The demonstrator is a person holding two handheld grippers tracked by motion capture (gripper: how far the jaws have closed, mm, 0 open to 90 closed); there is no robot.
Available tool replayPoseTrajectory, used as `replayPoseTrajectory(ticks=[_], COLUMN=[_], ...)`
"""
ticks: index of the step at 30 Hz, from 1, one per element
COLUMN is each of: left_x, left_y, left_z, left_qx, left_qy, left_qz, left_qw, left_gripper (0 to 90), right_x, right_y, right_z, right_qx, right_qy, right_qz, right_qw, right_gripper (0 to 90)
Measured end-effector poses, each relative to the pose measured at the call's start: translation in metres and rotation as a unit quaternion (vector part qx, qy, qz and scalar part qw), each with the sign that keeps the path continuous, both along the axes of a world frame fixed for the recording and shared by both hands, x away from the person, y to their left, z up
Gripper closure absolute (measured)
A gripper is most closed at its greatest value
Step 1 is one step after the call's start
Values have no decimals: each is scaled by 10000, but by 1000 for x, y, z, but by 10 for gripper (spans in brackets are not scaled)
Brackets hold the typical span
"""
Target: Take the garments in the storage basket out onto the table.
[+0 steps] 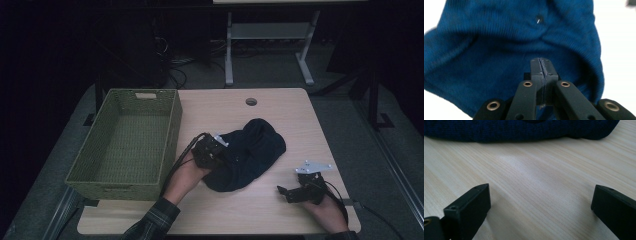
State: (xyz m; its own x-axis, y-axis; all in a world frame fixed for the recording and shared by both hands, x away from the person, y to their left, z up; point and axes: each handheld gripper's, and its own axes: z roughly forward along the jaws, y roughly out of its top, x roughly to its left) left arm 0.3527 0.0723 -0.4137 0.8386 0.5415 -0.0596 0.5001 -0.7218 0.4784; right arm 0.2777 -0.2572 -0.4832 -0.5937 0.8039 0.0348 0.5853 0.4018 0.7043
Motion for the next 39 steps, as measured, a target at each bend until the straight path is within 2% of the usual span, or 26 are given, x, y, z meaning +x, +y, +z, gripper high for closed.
replayPoseTrajectory(ticks=[2, 7, 12, 19, 25, 28, 31, 39], left_x=[0, -2, -2, -12, -29, -36, -45, -59], left_y=[3, 9, 11, 10, -2, -13, -26, -49], left_z=[-7, -17, -26, -28, -29, -29, -30, -33], left_qx=[76, 351, 484, 369, 237, 218, 109, -92], left_qy=[101, 143, 300, 361, 417, 479, 497, 564], left_qz=[31, 88, 86, -62, -374, -594, -838, -1215], left_qw=[9999, 9992, 9983, 9986, 9981, 9968, 9952, 9909], left_gripper=[894, 894, 893, 893, 893, 893, 891, 889], right_x=[0, 0, 0, 0, 0, 0, 0, 0], right_y=[0, 0, 0, 0, 0, 0, 0, 0], right_z=[0, 0, 0, 0, 0, 0, 0, 0], right_qx=[1, 3, -1, -2, -4, -5, -4, -3], right_qy=[2, 8, 12, 12, 13, 10, 17, 23], right_qz=[-2, -2, 1, 2, 2, 3, -2, -6], right_qw=[10000, 10000, 10000, 10000, 10000, 10000, 10000, 10000], right_gripper=[20, 20, 20, 20, 20, 20, 20, 20])
